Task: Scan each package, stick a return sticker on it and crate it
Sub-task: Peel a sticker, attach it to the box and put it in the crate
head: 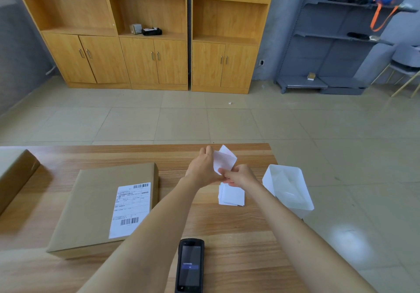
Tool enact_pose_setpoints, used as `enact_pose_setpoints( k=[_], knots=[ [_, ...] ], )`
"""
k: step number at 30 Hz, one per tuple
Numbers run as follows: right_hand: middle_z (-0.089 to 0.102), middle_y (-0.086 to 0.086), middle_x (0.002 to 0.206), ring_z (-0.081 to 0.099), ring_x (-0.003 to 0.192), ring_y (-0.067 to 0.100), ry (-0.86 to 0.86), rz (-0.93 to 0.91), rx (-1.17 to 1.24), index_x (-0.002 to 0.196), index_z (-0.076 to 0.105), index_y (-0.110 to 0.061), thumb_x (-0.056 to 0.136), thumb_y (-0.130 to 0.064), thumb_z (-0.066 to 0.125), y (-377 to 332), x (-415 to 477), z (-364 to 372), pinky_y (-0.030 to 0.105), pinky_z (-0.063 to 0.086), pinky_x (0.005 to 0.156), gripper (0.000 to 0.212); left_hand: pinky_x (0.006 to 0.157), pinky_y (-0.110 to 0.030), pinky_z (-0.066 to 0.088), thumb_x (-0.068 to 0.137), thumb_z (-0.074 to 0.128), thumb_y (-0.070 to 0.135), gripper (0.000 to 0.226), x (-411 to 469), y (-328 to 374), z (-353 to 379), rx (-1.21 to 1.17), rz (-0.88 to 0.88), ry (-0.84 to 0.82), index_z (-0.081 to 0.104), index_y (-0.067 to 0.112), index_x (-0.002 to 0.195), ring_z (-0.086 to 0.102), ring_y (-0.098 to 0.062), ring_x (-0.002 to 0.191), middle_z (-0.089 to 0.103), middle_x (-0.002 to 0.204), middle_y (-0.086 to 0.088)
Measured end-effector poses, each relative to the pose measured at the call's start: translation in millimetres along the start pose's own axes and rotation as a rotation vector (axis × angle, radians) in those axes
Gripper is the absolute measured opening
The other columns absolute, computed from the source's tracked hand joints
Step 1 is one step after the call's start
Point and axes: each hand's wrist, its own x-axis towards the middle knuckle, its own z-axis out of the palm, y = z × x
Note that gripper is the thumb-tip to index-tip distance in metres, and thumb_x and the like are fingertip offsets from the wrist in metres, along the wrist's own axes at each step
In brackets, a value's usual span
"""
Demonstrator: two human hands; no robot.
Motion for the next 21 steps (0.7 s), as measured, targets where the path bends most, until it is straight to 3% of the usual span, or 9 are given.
enact_pose_setpoints(
  k=[3,7,9,11,13,15,17,21],
  knots=[
    [0.069,0.003,0.084,0.069,0.092,0.017,-0.039,0.005,0.052,0.083,0.061,-0.015,0.082,-0.036,0.073,-3,-1,0,0.029,0.054,0.089,0.024,0.068,-0.028,0.034,0.076,0.074,0.037,0.063,-1,-3,-2,0.113,0.026,0.034,0.036,0.004,0.114,0.053,-0.028,0.093,0.049,0.112,-0.008],
    [0.066,0.014,0.115,0.069,0.095,0.017,-0.083,0.001,0.129,0.101,0.062,-0.010,0.078,-0.048,0.073,-6,-1,1,0.029,0.053,0.092,0.045,0.069,-0.030,0.034,0.090,0.056,0.024,0.038,-1,-3,-4,0.138,0.055,0.088,0.044,0.006,0.121,0.057,-0.031,0.101,0.058,0.112,-0.008],
    [0.065,0.014,0.111,0.068,0.099,0.018,-0.098,0.009,0.159,0.102,0.060,-0.017,0.078,-0.057,0.068,-8,-3,1,0.029,0.052,0.095,0.047,0.067,-0.031,0.037,0.090,0.053,0.019,0.026,0,-3,-4,0.149,0.076,0.090,0.049,0.007,0.113,0.058,-0.031,0.098,0.062,0.108,-0.008],
    [0.065,0.009,0.100,0.067,0.098,0.017,-0.097,0.033,0.198,0.116,0.058,-0.020,0.080,-0.065,0.058,-11,-3,2,0.029,0.052,0.094,0.058,0.068,-0.033,0.039,0.089,0.052,0.014,0.024,0,-2,-6,0.173,0.077,0.067,0.051,0.008,0.112,0.057,-0.031,0.097,0.062,0.109,-0.007],
    [0.063,0.010,0.111,0.066,0.101,0.020,-0.081,0.068,0.218,0.123,0.057,-0.017,0.084,-0.067,0.049,-12,-2,3,0.030,0.054,0.090,0.063,0.068,-0.033,0.039,0.088,0.050,0.009,0.018,0,-2,-6,0.204,0.072,0.052,0.053,0.009,0.106,0.057,-0.032,0.095,0.061,0.108,-0.008],
    [0.062,0.017,0.120,0.063,0.109,0.029,-0.067,0.055,0.233,0.116,0.062,-0.016,0.091,-0.059,0.045,-12,-2,3,0.033,0.053,0.093,0.052,0.067,-0.032,0.038,0.087,0.048,0.005,0.014,-1,-3,-6,0.244,0.077,0.051,0.053,0.009,0.100,0.057,-0.031,0.091,0.060,0.106,-0.008],
    [0.065,0.014,0.117,0.063,0.109,0.027,-0.034,0.016,0.277,0.109,0.065,-0.014,0.097,-0.045,0.044,-11,-3,2,0.032,0.054,0.091,0.038,0.068,-0.030,0.036,0.086,0.048,0.003,0.015,-2,-3,-6,0.264,0.084,0.059,0.053,0.009,0.099,0.057,-0.030,0.091,0.059,0.106,-0.007],
    [0.067,0.008,0.105,0.067,0.096,0.021,-0.004,-0.031,0.272,0.123,0.057,-0.003,0.099,-0.016,0.045,-7,-3,-1,0.021,0.055,0.073,0.030,0.071,-0.026,0.030,0.087,0.047,0.001,0.019,-4,-2,-7,0.294,0.108,0.061,0.052,0.011,0.103,0.056,-0.029,0.093,0.056,0.105,-0.005]
  ],
)
